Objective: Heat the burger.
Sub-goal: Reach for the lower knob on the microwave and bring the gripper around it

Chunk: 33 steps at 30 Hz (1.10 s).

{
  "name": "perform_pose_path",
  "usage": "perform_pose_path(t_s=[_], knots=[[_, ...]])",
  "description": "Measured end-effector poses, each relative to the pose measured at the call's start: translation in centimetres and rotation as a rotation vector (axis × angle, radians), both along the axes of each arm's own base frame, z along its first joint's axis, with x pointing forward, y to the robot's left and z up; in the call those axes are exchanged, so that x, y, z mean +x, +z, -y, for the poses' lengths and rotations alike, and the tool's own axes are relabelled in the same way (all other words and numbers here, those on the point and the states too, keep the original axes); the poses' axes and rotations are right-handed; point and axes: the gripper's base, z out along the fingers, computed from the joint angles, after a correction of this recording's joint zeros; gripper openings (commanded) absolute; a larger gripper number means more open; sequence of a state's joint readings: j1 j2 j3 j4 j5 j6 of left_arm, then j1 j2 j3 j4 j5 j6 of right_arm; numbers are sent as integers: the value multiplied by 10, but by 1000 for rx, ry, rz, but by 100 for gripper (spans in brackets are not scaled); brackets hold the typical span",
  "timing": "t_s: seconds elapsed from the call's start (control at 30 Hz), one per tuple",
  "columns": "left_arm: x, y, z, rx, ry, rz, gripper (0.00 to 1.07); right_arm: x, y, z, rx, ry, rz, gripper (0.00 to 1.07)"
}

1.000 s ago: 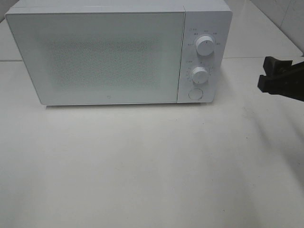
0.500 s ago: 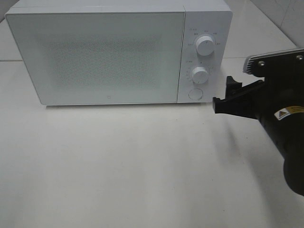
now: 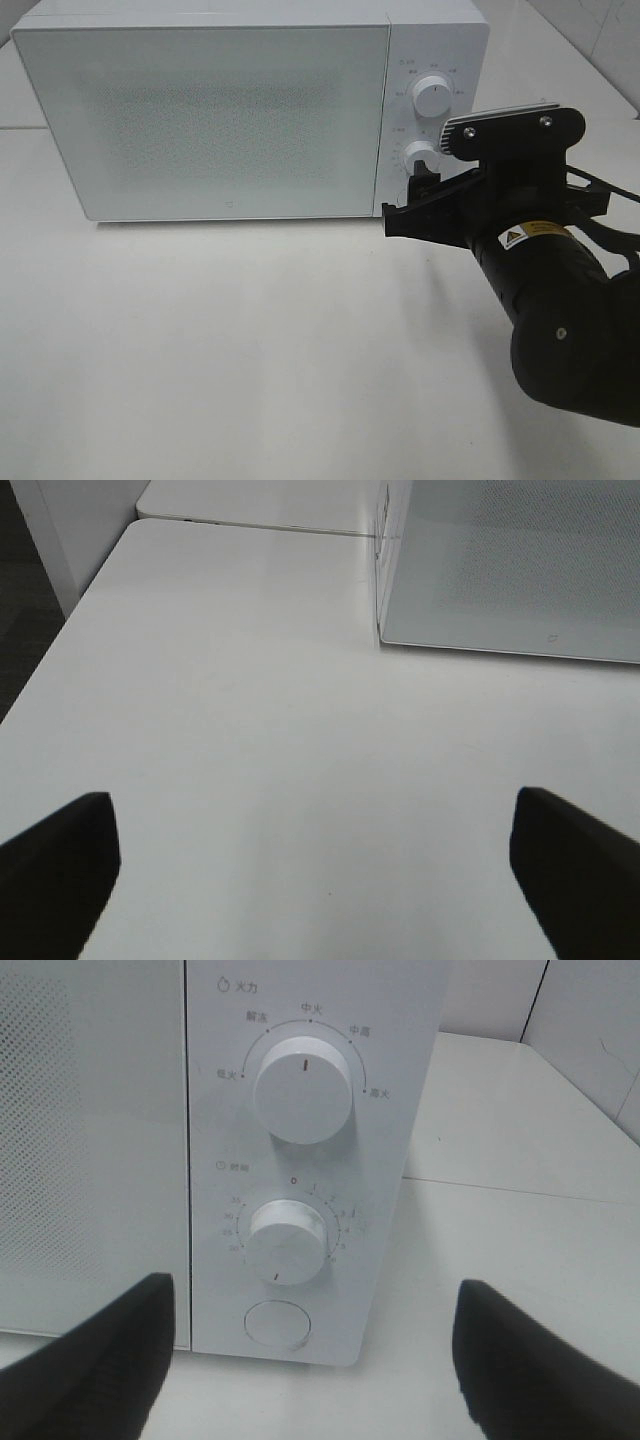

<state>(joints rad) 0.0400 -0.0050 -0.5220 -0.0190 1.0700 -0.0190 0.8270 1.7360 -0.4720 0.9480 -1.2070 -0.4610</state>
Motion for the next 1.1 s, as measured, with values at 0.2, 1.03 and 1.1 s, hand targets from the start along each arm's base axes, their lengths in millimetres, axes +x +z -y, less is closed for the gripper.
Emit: perform_pose_path(t_s=[0.2,1.03,1.1], knots=[[0,0,0,0,0,0,98,0,0,-1,32,-2,2,75],[0,0,0,0,0,0,98,45,-37,-16,76,-19,-18,75],[0,0,0,0,0,0,98,50,-38,-17,74,-13,-13,75]])
